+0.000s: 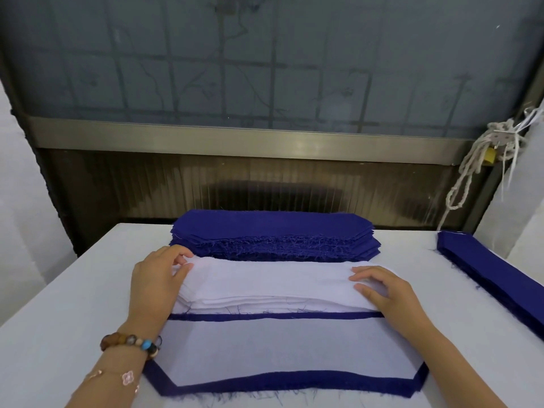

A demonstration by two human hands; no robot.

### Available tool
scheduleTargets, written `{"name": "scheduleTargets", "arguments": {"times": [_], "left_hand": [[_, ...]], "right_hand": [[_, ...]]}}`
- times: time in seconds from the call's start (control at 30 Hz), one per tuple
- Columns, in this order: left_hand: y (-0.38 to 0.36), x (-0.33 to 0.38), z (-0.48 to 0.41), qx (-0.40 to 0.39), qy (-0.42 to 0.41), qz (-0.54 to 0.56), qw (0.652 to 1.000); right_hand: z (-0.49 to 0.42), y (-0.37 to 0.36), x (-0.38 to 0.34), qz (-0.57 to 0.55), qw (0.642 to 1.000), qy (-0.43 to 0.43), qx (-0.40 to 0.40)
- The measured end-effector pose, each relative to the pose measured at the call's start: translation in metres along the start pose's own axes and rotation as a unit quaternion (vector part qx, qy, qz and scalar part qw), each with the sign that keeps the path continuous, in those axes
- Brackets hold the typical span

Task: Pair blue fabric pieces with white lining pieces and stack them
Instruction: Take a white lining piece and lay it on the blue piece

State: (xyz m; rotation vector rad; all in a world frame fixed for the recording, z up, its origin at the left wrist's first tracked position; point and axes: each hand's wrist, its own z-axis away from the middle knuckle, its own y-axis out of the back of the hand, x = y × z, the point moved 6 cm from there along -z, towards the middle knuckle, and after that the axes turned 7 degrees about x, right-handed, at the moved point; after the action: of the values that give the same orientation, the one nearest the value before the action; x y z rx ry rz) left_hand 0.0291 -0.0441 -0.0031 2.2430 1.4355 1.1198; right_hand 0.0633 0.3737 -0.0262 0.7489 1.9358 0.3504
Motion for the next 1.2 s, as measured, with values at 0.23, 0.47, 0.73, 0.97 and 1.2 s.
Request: {"name": "scheduleTargets", "arguments": {"times": [0.23, 0.47, 0.73, 0.97, 1.2], "left_hand": [[0.007, -0.007, 0.000, 0.039, 0.070, 0.044, 0.996], [0.011, -0.005, 0.000, 0.068, 0.028, -0.031, 0.997], [0.020, 0.003, 0.001, 0.102, -0.090, -0.051, 0.989], [0.022, 0.015, 0.000, 0.095, -0.084, -0.035, 0.991], [-0.001, -0.008, 0.000, 0.011, 0.012, -0.024, 1.000]], "right_hand": [[-0.001, 0.000, 0.002, 0.007, 1.000, -0.002, 0.007], [-0.001, 0.000, 0.004, 0.021, 1.000, 0.002, 0.011], [-0.001, 0.001, 0.002, 0.032, 0.999, 0.009, 0.015], [0.001, 0.001, 0.000, 0.033, 0.999, 0.012, 0.019], [0.001, 0.002, -0.004, 0.034, 0.999, 0.010, 0.019]]}}
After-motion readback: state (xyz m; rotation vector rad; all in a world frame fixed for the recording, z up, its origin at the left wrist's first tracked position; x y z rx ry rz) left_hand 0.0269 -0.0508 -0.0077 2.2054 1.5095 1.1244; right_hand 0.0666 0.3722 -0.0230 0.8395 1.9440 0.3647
